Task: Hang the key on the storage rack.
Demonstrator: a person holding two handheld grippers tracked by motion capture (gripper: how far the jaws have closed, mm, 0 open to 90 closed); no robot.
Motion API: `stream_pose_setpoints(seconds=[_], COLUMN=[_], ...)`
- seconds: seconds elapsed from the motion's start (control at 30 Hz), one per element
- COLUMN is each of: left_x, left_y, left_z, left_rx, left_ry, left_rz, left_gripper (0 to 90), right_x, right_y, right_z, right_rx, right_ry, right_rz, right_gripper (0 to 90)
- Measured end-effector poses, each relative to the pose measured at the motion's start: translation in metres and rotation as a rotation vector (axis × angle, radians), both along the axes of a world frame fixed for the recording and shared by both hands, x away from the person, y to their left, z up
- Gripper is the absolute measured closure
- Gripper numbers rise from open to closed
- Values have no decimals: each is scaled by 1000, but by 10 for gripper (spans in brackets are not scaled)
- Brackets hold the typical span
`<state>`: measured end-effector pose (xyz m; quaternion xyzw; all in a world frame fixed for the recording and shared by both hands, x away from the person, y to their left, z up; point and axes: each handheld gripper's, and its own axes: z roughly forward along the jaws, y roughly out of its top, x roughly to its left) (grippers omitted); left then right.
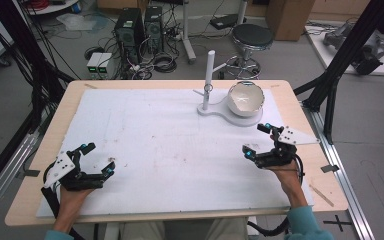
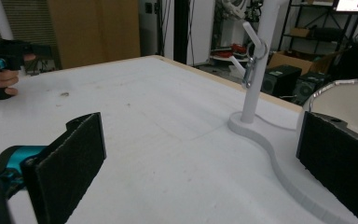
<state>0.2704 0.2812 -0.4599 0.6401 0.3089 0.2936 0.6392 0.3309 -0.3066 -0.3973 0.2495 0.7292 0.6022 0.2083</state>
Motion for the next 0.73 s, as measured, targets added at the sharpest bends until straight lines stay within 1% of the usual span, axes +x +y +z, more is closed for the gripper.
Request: stream_pose_setpoints(seconds=[0.1,0.13,0.17,0.2,0.23,0.3,0.33,0.37,0.4,0.47,0.5,0.53,0.6,0.7,0.73], left_x=[-1,-2,-2,-2,-3,-4,-4,-4,-5,-5,-5,-5,-6,-6,-7], left_y=[0,0,0,0,0,1,1,1,1,1,1,1,1,1,1], left_z=[0,0,0,0,0,0,0,0,-1,-1,-1,-1,-1,-1,-1], left_rx=[-8,-10,-9,-10,-16,-14,-15,-16,-19,-20,-17,-17,-17,-19,-18], left_ry=[-4,-6,-8,-10,-9,-8,-10,-10,-10,-15,-15,-15,-17,-27,-30], left_rz=[3,2,2,3,4,6,3,4,3,2,5,6,6,8,9], left_gripper=[17,17,17,17,17,17,17,17,17,17,17,17,17,17,17], right_x=[-5,-7,-7,-7,-8,-8,-9,-9,-10,-11,-12,-12,-12,-13,-12], right_y=[-4,-6,-6,-6,-7,-8,-10,-10,-11,-11,-11,-12,-13,-12,-13], right_z=[-14,-21,-24,-24,-28,-34,-41,-41,-48,-50,-50,-50,-50,-50,-50], right_rx=[4,-2,1,1,8,11,20,20,22,21,33,36,38,38,38], right_ry=[-16,-16,-9,-9,-11,0,24,24,33,28,16,18,13,19,4], right_rz=[-20,-23,-21,-21,-20,-17,-19,-19,-18,-28,-33,-26,-28,-33,-38], right_gripper=[4,5,5,5,4,5,5,5,5,5,5,5,5,5,5])
